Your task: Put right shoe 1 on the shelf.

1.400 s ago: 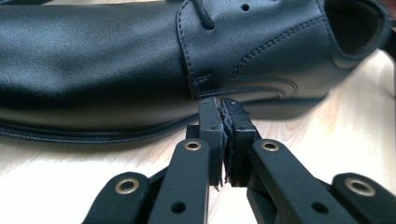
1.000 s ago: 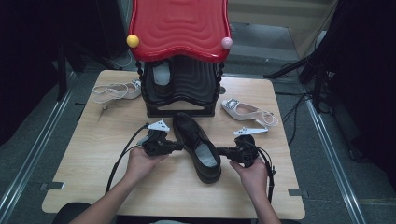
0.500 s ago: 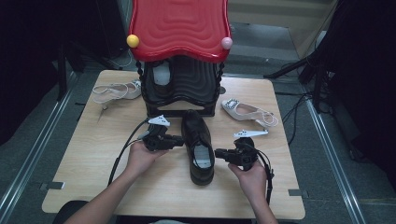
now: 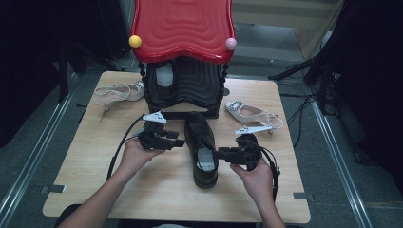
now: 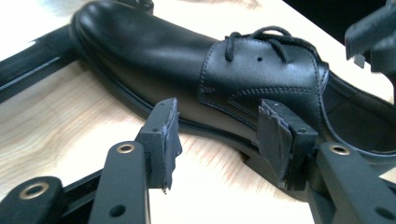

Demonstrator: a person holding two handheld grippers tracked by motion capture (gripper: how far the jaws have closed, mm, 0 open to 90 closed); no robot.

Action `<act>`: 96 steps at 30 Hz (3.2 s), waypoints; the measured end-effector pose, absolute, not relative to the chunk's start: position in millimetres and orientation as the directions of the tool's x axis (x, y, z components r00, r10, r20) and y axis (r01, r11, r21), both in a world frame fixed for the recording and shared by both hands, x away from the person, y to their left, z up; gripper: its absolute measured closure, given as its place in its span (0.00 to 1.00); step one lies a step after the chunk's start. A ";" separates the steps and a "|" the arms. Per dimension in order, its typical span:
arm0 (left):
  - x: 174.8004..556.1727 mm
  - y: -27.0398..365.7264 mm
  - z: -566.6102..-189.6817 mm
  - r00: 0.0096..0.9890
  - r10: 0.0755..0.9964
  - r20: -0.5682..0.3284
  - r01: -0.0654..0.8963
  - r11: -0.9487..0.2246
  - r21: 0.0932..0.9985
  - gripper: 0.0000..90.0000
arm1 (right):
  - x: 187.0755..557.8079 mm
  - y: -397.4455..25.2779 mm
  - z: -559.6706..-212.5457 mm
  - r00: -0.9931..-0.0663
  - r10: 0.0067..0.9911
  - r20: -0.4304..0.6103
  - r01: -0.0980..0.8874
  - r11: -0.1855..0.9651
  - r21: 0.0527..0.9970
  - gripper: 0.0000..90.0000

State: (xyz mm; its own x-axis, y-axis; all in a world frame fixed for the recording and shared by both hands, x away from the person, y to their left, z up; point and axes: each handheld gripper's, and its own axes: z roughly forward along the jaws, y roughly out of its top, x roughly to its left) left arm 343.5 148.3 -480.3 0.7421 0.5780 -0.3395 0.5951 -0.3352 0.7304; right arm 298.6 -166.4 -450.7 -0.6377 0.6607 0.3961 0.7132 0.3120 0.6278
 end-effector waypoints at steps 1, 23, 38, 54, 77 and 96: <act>344.7 149.9 -477.7 0.744 0.575 -0.340 0.595 -0.339 0.729 0.57 | 298.8 -162.5 -450.1 -0.647 0.652 0.395 0.711 0.328 0.622 0.76; 372.6 166.8 -390.6 0.768 0.572 -0.287 0.541 -0.339 0.770 0.77 | 306.9 -113.4 -447.7 -0.676 0.623 0.393 0.714 0.424 0.557 0.72; 385.8 171.6 -329.2 0.777 0.593 -0.210 0.474 -0.333 0.815 0.79 | 323.6 -71.4 -471.5 -0.621 0.684 0.383 0.776 0.467 0.424 0.73; 413.6 174.8 -274.8 0.758 0.637 -0.141 0.417 -0.307 0.855 0.82 | 316.7 -57.2 -480.6 -0.663 0.719 0.210 0.725 0.546 0.420 0.82; 430.1 175.1 -239.6 0.720 0.686 -0.106 0.420 -0.309 0.853 0.98 | 330.4 -133.3 -452.1 -0.592 0.697 0.404 0.783 0.379 0.493 0.97; 444.1 174.8 -243.8 0.700 0.700 -0.139 0.454 -0.286 0.844 1.00 | 315.1 -152.5 -404.6 -0.616 0.651 0.444 0.768 0.370 0.522 0.97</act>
